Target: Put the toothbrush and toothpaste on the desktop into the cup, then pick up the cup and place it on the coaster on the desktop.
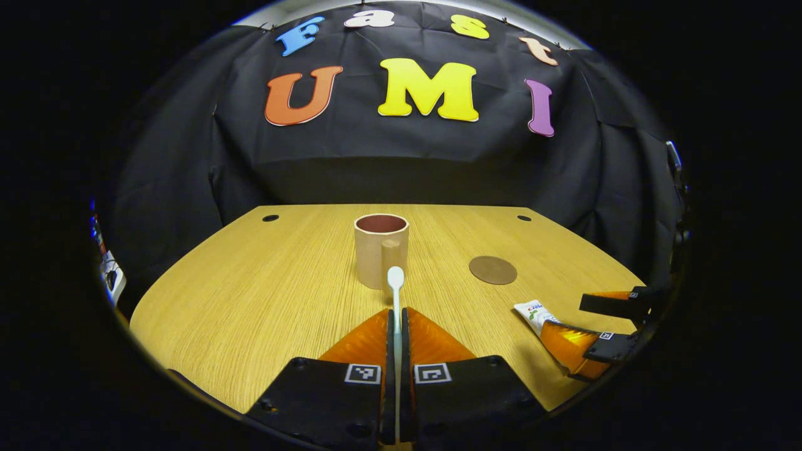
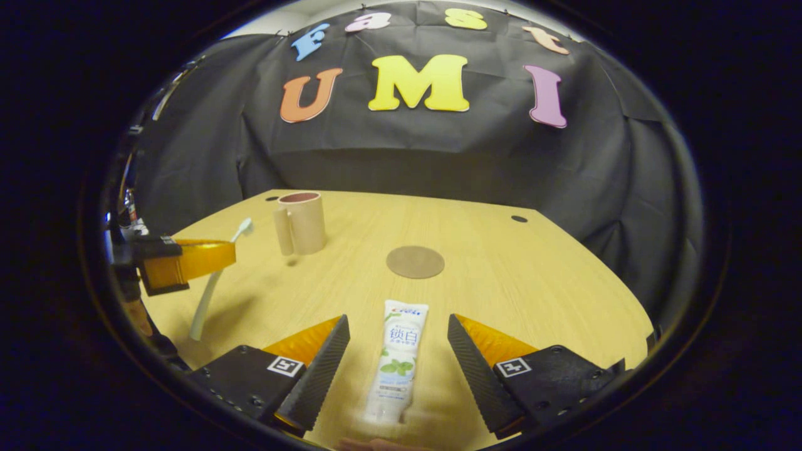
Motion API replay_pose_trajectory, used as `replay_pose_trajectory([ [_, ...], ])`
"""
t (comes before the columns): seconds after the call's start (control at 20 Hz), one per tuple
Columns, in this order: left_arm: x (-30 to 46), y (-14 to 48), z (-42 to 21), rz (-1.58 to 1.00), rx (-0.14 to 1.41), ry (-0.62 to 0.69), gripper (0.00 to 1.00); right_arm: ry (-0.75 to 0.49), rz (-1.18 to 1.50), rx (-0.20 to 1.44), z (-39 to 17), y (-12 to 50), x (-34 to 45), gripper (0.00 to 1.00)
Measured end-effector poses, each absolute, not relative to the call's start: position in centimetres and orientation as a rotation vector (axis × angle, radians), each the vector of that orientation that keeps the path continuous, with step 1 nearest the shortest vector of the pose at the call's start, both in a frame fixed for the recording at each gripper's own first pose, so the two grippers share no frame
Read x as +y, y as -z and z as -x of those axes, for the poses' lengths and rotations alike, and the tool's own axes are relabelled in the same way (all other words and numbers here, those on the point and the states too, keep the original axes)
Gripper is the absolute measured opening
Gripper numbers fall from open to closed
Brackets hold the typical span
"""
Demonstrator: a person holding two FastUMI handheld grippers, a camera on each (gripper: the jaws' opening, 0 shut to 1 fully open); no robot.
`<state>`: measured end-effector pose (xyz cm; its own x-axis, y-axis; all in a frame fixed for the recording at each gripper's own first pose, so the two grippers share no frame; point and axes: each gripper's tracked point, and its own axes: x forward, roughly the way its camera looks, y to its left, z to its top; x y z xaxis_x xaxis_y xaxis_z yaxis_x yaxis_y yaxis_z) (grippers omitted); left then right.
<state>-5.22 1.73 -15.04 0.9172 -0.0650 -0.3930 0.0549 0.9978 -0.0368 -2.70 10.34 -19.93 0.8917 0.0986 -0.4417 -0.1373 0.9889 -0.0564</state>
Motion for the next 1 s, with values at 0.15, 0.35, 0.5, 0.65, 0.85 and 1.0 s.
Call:
replay_pose_trajectory([
  [0.15, 1.8, 13.4, 5.4, 0.004, 0.356, 0.053, 0.06, -0.119, 0.091, 0.489, 2.8, 20.8, 10.5, 0.96],
  [0.35, 1.8, 11.1, 5.5, 0.008, 0.296, 0.048, 0.06, -0.118, 0.048, 0.547, 3.3, 21.8, 10.3, 0.91],
  [0.5, 1.8, 9.6, 5.5, 0.030, 0.255, 0.045, 0.05, -0.127, 0.004, 0.595, 3.4, 22.6, 10.4, 0.83],
  [0.65, 1.9, 8.7, 5.4, 0.031, 0.242, 0.041, 0.06, -0.147, -0.025, 0.612, 3.2, 22.5, 10.7, 0.72],
  [0.85, 1.6, 7.9, 5.0, 0.037, 0.240, 0.047, 0.05, -0.146, -0.017, 0.630, 3.2, 23.1, 10.7, 0.67],
  [1.0, 1.2, 7.1, 4.6, 0.048, 0.233, 0.045, 0.05, -0.148, -0.013, 0.636, 3.2, 23.3, 10.6, 0.52],
])
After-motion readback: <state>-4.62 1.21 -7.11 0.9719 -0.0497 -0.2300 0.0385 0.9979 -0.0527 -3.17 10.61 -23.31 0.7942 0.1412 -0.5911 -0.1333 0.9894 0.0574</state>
